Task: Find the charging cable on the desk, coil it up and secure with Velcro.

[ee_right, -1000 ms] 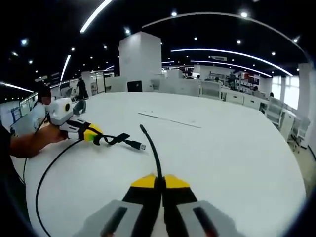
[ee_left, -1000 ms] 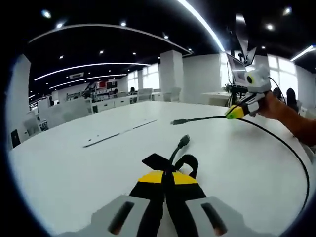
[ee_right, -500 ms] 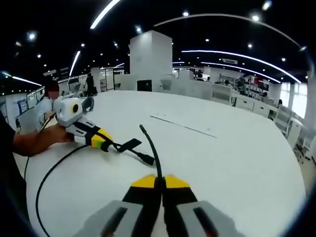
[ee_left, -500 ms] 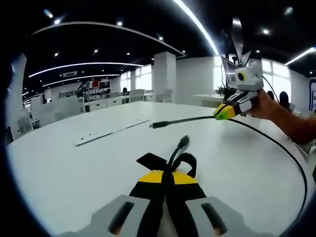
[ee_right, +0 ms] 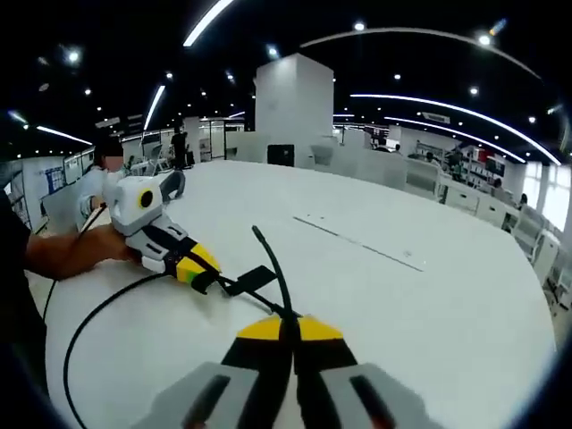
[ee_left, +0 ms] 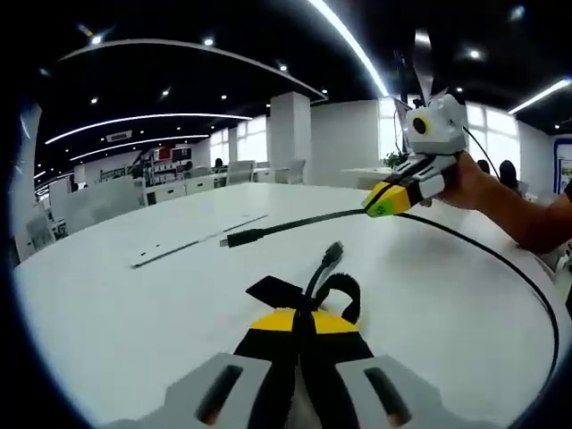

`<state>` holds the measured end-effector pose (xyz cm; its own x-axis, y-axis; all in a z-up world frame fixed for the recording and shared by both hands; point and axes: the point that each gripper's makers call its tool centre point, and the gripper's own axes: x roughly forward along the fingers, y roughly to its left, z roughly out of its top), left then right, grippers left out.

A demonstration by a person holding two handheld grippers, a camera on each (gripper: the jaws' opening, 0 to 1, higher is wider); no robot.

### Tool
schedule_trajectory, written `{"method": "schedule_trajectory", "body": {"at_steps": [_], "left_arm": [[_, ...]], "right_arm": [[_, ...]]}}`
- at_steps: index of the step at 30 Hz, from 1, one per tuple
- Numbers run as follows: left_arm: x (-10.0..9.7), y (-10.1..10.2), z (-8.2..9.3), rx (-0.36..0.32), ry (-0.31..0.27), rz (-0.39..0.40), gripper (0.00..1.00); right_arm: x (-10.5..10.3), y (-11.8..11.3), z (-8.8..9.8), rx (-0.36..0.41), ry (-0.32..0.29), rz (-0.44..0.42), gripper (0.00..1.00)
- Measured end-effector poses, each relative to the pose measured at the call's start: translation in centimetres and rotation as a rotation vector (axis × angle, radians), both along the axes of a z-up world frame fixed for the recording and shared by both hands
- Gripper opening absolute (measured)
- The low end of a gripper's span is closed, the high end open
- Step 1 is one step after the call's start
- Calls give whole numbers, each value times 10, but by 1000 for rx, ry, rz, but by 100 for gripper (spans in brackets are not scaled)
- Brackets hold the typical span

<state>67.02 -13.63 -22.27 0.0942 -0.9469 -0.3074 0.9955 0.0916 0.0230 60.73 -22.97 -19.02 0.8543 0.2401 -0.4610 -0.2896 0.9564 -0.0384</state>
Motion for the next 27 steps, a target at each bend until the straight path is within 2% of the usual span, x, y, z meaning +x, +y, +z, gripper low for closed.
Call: {"method": "schedule_trajectory", "body": {"at_steps": [15,27], "left_arm": [[0,0,-2,0,42,-35,5],[-1,2,-7,15,46,-43,5]], "right_arm": [[16,12,-7,-11,9,64,4],[33,41,-21,25,10,140,5]]}}
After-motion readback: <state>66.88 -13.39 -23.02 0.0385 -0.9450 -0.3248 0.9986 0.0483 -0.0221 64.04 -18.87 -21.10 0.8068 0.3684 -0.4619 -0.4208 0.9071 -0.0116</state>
